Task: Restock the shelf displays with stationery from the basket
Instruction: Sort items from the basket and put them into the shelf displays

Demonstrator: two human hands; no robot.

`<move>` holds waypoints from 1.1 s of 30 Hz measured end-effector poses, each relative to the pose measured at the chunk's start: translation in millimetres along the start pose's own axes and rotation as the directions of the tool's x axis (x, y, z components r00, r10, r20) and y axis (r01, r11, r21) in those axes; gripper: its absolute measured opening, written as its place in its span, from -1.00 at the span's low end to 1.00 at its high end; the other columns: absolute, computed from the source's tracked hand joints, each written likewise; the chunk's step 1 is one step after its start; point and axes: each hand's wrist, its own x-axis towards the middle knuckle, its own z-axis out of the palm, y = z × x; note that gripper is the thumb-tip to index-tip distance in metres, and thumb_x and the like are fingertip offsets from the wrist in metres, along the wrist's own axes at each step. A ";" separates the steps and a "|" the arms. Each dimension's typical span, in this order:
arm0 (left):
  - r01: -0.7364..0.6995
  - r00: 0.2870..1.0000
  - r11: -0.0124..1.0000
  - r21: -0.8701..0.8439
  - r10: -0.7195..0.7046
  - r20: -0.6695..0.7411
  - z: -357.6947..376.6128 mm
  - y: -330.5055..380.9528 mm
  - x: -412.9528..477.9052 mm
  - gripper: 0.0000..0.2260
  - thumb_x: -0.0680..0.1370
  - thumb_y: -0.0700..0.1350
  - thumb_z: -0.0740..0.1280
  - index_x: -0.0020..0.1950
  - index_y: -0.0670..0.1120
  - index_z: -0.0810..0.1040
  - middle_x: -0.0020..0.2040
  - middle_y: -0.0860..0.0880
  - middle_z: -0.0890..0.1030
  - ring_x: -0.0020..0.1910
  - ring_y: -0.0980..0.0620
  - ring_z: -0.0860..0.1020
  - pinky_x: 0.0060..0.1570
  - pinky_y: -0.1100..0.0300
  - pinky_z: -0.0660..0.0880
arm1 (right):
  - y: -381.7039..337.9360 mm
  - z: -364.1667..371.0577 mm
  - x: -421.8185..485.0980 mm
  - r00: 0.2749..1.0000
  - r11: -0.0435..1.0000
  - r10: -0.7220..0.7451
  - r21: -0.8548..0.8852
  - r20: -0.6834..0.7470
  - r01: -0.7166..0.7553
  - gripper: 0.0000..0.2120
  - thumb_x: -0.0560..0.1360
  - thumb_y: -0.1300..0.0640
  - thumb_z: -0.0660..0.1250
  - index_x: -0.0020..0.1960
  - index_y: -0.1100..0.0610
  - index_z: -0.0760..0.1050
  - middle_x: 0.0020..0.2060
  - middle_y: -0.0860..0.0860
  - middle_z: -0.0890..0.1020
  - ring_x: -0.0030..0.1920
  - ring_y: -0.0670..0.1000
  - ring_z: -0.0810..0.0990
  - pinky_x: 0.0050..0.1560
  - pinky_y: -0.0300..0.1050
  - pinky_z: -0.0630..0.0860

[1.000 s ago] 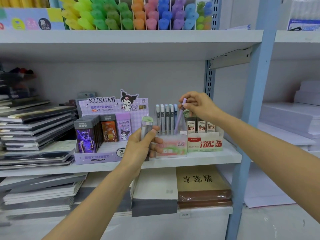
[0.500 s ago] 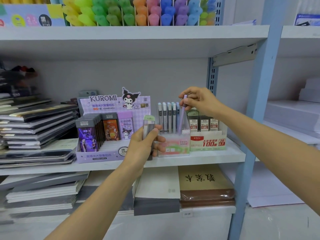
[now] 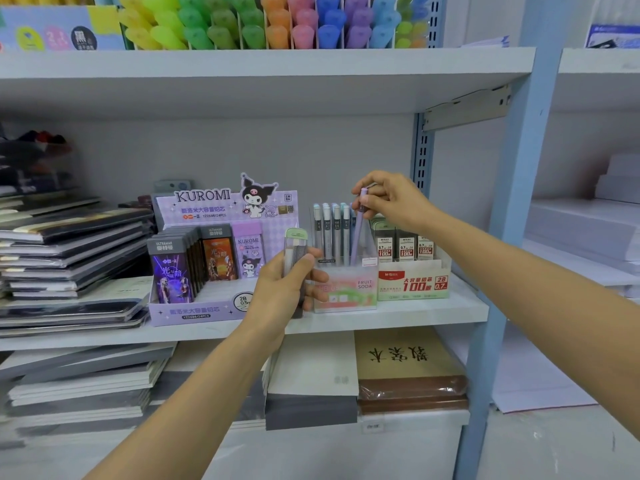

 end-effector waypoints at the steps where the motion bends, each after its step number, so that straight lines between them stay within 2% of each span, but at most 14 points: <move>1: 0.001 1.000 1.000 -0.002 -0.001 0.001 -0.1 0.3 -0.6 -0.87 0.63 -0.08 0.25 0.06 0.00 0.60 -0.28 -0.02 0.65 -0.42 0.04 0.57 -0.48 0.24 0.39 | -0.9 2.0 1.4 1.000 1.000 -0.004 -0.014 -0.004 0.004 -0.86 0.59 0.31 0.23 0.13 0.24 0.49 -0.12 0.10 0.68 -0.12 -0.07 0.67 -0.13 -0.29 0.59; 5: 0.002 1.000 1.000 0.011 -0.002 0.014 -2.4 0.7 -2.5 -0.86 0.63 -0.07 0.26 0.08 0.01 0.60 -0.27 -0.02 0.65 -0.41 0.05 0.58 -0.46 0.22 0.38 | -0.5 -1.5 3.3 1.000 0.999 -0.013 -0.037 0.026 0.014 -0.90 0.59 0.30 0.24 0.08 0.22 0.49 -0.12 0.09 0.68 -0.18 -0.16 0.67 -0.17 -0.32 0.58; 9: -0.004 1.000 1.000 0.018 0.004 0.011 -2.1 0.7 -1.6 -0.86 0.63 -0.07 0.25 0.08 0.01 0.60 -0.27 -0.02 0.65 -0.41 0.05 0.57 -0.43 0.20 0.37 | 4.9 -3.5 -2.5 1.000 1.000 0.012 -0.008 0.001 -0.012 -0.89 0.59 0.31 0.24 0.10 0.22 0.48 -0.09 0.12 0.68 -0.12 -0.09 0.68 -0.09 -0.23 0.62; 11: -0.004 1.000 1.000 0.012 0.004 0.005 -0.7 0.9 -1.3 -0.87 0.63 -0.08 0.25 0.06 0.01 0.60 -0.28 -0.02 0.65 -0.42 0.05 0.57 -0.43 0.20 0.37 | 4.9 2.5 -4.0 1.000 1.000 0.015 -0.005 -0.010 -0.015 -0.87 0.59 0.27 0.26 0.13 0.17 0.45 -0.11 0.04 0.69 -0.12 -0.16 0.67 -0.10 -0.32 0.58; 14: 0.000 1.000 1.000 0.008 0.000 0.001 0.5 1.4 -1.3 -0.87 0.63 -0.08 0.26 0.06 0.01 0.61 -0.28 -0.02 0.65 -0.42 0.05 0.57 -0.44 0.21 0.36 | 4.7 12.4 -3.2 0.996 0.990 -0.029 -0.142 -0.087 0.017 -0.87 0.56 0.16 0.34 0.09 0.11 0.47 -0.18 -0.11 0.67 -0.11 -0.26 0.62 -0.15 -0.49 0.43; 16: 0.003 1.000 1.000 0.018 -0.003 0.011 -0.6 2.0 -1.9 -0.86 0.63 -0.07 0.26 0.08 0.00 0.60 -0.28 -0.02 0.65 -0.41 0.05 0.57 -0.44 0.21 0.37 | 8.1 16.7 -4.1 0.987 0.972 -0.049 -0.236 -0.151 0.012 -0.87 0.52 0.11 0.39 0.05 0.11 0.55 -0.16 -0.12 0.63 -0.10 -0.22 0.56 -0.07 -0.36 0.43; 18: 0.001 1.000 1.000 0.021 -0.001 0.029 -2.8 3.2 -2.5 -0.85 0.63 -0.07 0.26 0.11 -0.02 0.60 -0.27 -0.02 0.65 -0.40 0.04 0.57 -0.42 0.20 0.38 | 13.5 20.5 -5.1 0.987 0.952 -0.038 -0.307 -0.155 -0.012 -0.86 0.50 0.08 0.41 0.03 0.10 0.60 -0.09 -0.06 0.58 0.00 -0.09 0.50 0.06 -0.18 0.42; 21: -0.027 0.998 1.000 0.008 0.026 0.055 -3.9 6.2 -4.7 -0.83 0.63 -0.10 0.25 0.15 -0.08 0.59 -0.26 -0.05 0.65 -0.39 0.01 0.57 -0.45 0.21 0.43 | 11.9 22.0 -7.4 0.985 0.943 -0.005 -0.329 -0.171 -0.052 -0.80 0.49 0.03 0.41 0.07 0.07 0.62 -0.01 0.00 0.48 0.10 -0.06 0.35 0.14 -0.14 0.31; 23: -0.059 0.996 0.998 0.002 0.059 0.067 -2.0 8.7 -6.7 -0.83 0.63 -0.12 0.25 0.15 -0.10 0.58 -0.27 -0.07 0.64 -0.40 0.02 0.57 -0.46 0.24 0.45 | 0.6 18.4 -11.2 0.973 0.960 -0.056 -0.279 -0.225 -0.010 -0.77 0.50 0.01 0.39 0.13 0.05 0.60 0.02 -0.02 0.46 0.07 -0.06 0.39 0.11 -0.20 0.30; 25: -0.081 0.994 0.996 0.021 0.079 0.079 3.1 10.8 -7.1 -0.84 0.63 -0.12 0.25 0.13 -0.09 0.59 -0.29 -0.04 0.63 -0.42 0.06 0.56 -0.47 0.27 0.44 | -16.2 14.8 -19.7 0.978 0.992 -0.086 -0.109 -0.190 0.066 -0.77 0.53 0.00 0.36 0.16 0.03 0.58 0.01 -0.07 0.54 -0.09 -0.01 0.54 -0.04 -0.28 0.44; 27: -0.088 0.992 0.993 0.075 0.081 0.096 12.4 12.0 -7.8 -0.85 0.63 -0.10 0.25 0.09 -0.07 0.60 -0.33 0.01 0.62 -0.46 0.11 0.53 -0.48 0.32 0.41 | -33.2 13.6 -31.7 0.999 0.994 -0.045 0.103 0.015 0.043 -0.77 0.53 -0.04 0.34 0.15 0.01 0.58 -0.07 -0.14 0.64 -0.27 -0.05 0.58 -0.18 -0.29 0.54; 28: -0.090 0.992 0.990 0.109 0.079 0.099 18.1 12.1 -8.2 -0.87 0.63 -0.09 0.26 0.04 -0.06 0.60 -0.36 0.05 0.61 -0.47 0.16 0.51 -0.48 0.36 0.39 | -38.3 14.4 -37.8 0.992 0.989 -0.035 0.148 0.119 0.017 -0.77 0.53 -0.05 0.35 0.13 0.01 0.60 -0.12 -0.15 0.66 -0.32 -0.08 0.57 -0.20 -0.29 0.54; 30: -0.080 0.993 0.982 0.173 0.063 0.101 30.1 13.3 -8.8 -0.88 0.61 -0.08 0.29 -0.09 -0.05 0.57 -0.41 0.10 0.58 -0.48 0.22 0.47 -0.46 0.41 0.37 | -41.5 13.7 -46.6 0.977 0.981 -0.050 0.195 0.206 0.009 -0.79 0.53 0.00 0.37 0.08 0.07 0.63 -0.20 -0.10 0.67 -0.30 -0.10 0.57 -0.17 -0.26 0.55; 33: 0.000 0.994 0.983 0.185 -0.020 0.108 44.9 18.7 -11.9 -0.81 0.44 0.04 0.27 -0.12 -0.07 0.53 -0.30 0.04 0.49 -0.36 0.12 0.38 -0.36 0.26 0.31 | -37.1 1.9 -54.2 0.982 0.925 -0.049 0.379 0.183 -0.025 -0.77 0.53 0.11 0.36 0.11 0.22 0.61 -0.14 0.07 0.67 -0.15 -0.05 0.63 -0.04 -0.22 0.56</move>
